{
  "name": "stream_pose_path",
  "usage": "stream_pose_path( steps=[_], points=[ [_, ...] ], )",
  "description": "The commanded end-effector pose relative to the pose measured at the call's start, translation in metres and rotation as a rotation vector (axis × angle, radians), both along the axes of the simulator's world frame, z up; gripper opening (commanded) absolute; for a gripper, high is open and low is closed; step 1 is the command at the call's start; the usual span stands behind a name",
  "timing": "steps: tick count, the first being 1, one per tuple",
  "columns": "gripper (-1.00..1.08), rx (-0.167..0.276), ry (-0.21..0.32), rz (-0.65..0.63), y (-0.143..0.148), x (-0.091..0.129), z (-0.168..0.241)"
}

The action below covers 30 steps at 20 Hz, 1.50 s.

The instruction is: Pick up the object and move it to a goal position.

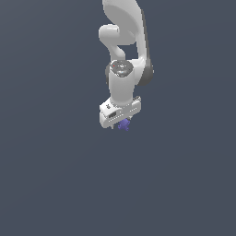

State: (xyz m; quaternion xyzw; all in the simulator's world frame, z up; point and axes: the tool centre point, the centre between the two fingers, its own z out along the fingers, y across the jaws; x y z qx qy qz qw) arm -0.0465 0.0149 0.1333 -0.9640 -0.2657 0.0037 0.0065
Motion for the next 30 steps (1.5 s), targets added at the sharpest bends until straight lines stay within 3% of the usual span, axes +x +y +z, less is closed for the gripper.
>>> stream_pose_path(
  steps=[1,20,30],
  points=[
    [1.00,-0.001,-0.002,0.076,0.002,-0.006,-0.004],
    [1.00,-0.006,-0.011,0.638,0.016,-0.052,-0.033],
    [1.00,-0.006,-0.014,0.808,0.021,-0.067,-0.041]
  ],
)
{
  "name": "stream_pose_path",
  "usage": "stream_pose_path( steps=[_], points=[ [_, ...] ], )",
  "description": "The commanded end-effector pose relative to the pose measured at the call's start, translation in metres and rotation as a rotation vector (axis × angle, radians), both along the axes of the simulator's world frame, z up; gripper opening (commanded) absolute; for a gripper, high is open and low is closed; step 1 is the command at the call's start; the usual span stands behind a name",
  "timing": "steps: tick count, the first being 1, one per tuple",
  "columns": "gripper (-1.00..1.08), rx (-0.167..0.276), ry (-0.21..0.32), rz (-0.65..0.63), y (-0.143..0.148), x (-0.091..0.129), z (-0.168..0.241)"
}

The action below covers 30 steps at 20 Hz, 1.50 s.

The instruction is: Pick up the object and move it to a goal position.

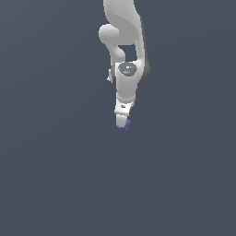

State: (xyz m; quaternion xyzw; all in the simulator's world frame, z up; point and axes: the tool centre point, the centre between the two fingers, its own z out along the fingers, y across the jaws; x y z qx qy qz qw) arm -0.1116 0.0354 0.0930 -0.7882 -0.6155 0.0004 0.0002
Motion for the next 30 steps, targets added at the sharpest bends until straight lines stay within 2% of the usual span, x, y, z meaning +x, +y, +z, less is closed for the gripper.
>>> stream_pose_path(
  steps=[1,10,20,26,27,30],
  points=[
    [1.00,0.000,-0.001,0.028,0.001,-0.002,-0.001],
    [1.00,0.000,-0.001,0.043,0.001,-0.004,-0.004],
    [1.00,0.001,-0.001,0.047,0.001,-0.005,-0.042],
    [1.00,0.000,-0.001,0.048,0.001,-0.005,-0.052],
    [-1.00,0.000,-0.001,0.048,0.001,-0.005,-0.052],
    [-1.00,0.000,-0.001,0.048,0.001,-0.005,-0.052]
  ],
)
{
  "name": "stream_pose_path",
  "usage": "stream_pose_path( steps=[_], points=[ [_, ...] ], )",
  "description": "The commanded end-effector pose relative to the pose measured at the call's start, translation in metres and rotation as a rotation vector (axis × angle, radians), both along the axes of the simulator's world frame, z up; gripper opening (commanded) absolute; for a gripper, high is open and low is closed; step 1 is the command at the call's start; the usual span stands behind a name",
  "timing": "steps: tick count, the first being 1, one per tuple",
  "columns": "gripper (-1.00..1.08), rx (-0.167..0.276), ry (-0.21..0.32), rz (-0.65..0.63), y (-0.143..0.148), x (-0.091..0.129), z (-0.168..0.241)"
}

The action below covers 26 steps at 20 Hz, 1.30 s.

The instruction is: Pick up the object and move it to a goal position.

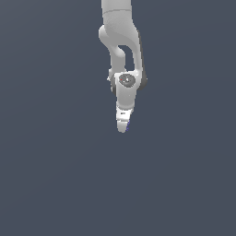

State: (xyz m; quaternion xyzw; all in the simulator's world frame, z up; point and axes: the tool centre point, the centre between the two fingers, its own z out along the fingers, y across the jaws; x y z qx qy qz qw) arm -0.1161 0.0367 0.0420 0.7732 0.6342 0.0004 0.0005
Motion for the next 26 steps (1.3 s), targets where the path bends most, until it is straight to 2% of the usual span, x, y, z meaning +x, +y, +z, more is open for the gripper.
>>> stream_pose_path(
  steps=[1,9,14,20,26],
  points=[
    [-1.00,0.000,0.001,0.000,0.000,-0.001,-0.001],
    [-1.00,0.000,0.000,0.000,0.000,0.001,0.001],
    [-1.00,0.001,0.000,0.000,-0.004,0.010,0.008],
    [-1.00,0.002,0.000,0.000,-0.015,0.033,0.026],
    [-1.00,0.003,0.000,0.000,-0.031,0.068,0.053]
  ],
)
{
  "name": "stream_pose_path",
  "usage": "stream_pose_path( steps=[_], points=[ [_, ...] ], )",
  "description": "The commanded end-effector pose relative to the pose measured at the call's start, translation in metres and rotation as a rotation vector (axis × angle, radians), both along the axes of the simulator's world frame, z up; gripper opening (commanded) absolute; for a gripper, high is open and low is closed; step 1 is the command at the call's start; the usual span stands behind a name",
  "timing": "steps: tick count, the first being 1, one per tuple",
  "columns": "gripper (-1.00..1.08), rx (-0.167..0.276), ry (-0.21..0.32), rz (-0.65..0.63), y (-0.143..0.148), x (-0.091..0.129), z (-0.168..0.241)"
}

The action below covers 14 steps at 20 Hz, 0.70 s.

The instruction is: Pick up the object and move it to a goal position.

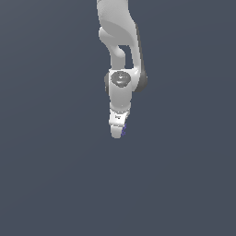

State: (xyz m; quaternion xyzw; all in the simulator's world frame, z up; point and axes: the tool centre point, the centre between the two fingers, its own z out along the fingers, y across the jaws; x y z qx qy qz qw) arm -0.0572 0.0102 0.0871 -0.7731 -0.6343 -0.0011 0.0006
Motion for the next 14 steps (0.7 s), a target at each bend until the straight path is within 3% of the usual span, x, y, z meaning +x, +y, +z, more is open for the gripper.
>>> stream_pose_path(
  steps=[1,14],
  points=[
    [-1.00,0.001,0.000,0.000,-0.007,0.016,0.012],
    [-1.00,0.000,0.001,0.000,-0.043,0.094,0.070]
  ],
)
